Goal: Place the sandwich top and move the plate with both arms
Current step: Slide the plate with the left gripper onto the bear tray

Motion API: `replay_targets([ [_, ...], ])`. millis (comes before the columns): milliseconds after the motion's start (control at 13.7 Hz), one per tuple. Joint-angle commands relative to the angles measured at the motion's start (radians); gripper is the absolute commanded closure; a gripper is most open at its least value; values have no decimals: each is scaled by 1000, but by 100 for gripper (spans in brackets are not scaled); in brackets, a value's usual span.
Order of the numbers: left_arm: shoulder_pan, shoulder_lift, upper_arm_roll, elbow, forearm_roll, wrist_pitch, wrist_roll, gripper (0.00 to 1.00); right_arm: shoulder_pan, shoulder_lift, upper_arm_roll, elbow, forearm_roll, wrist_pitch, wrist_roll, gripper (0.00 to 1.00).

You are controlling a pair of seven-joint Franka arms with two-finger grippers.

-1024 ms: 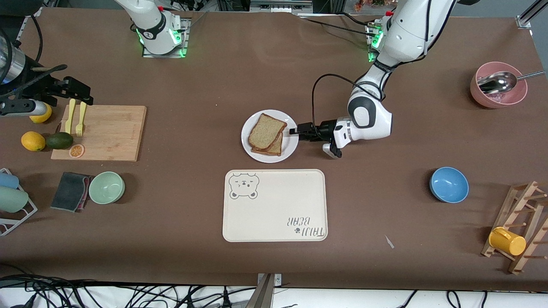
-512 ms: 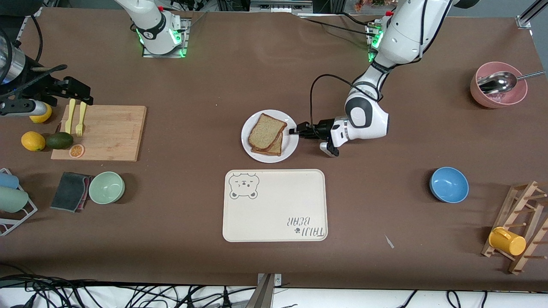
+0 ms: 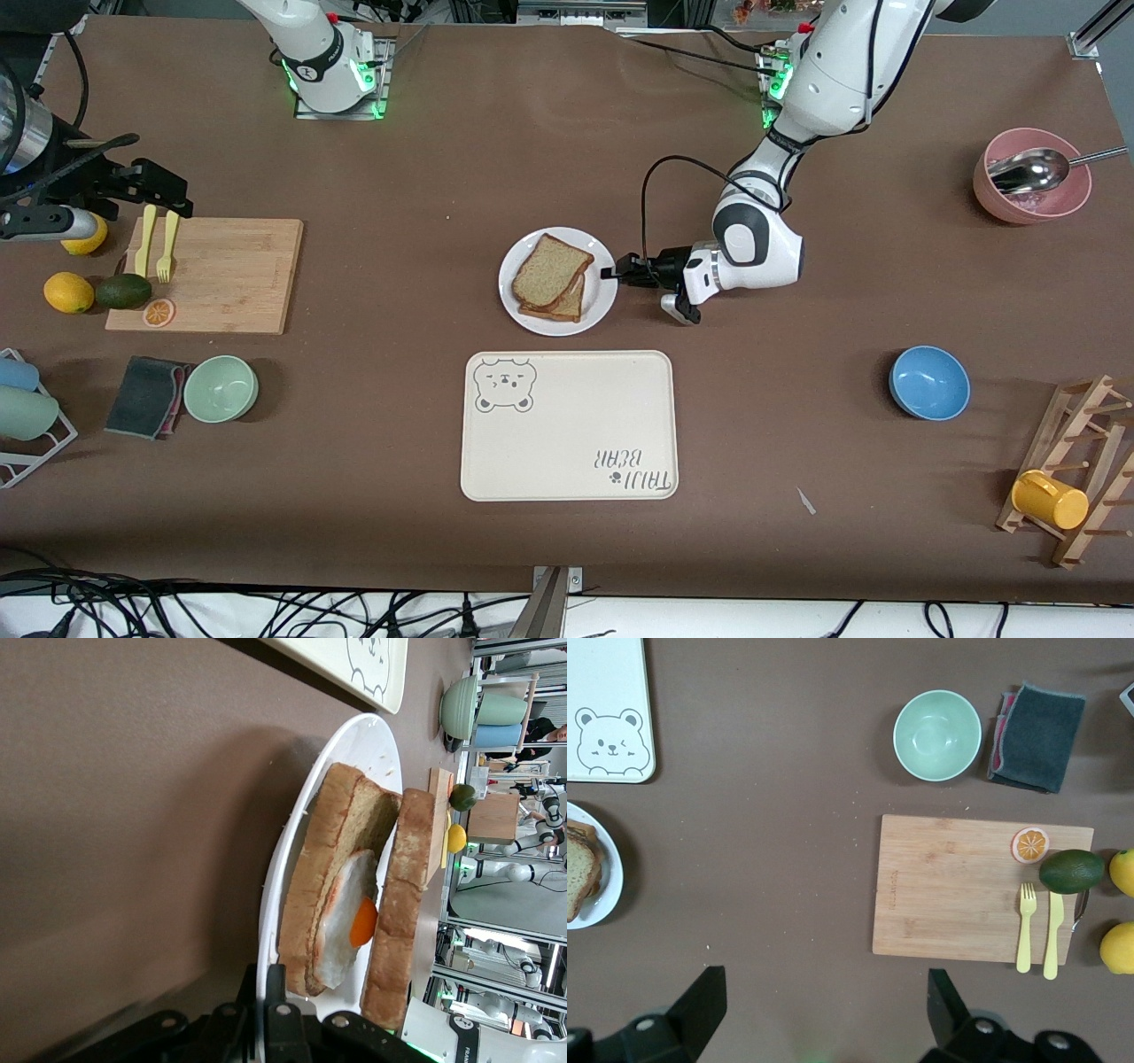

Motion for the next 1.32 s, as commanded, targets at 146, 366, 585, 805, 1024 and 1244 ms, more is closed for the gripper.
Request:
replay_targets([
  [146, -8, 6, 12, 1, -58, -7, 5, 100, -11, -13, 8, 4, 2, -16, 7, 0],
  [366, -8, -4, 12, 15, -76, -19, -77, 100, -11, -13, 8, 4, 2, -16, 7, 0],
  [585, 3, -27, 12, 37, -78, -21, -152, 100, -11, -13, 8, 4, 2, -16, 7, 0],
  [805, 28, -31, 21, 92, -76, -19, -195, 100, -11, -13, 8, 4, 2, -16, 7, 0],
  [1024, 32, -13, 55, 148, -76, -19, -251, 100, -11, -13, 8, 4, 2, -16, 7, 0],
  [1244, 51, 53, 84, 255, -76, -19, -270, 100, -11, -13, 8, 4, 2, -16, 7, 0],
])
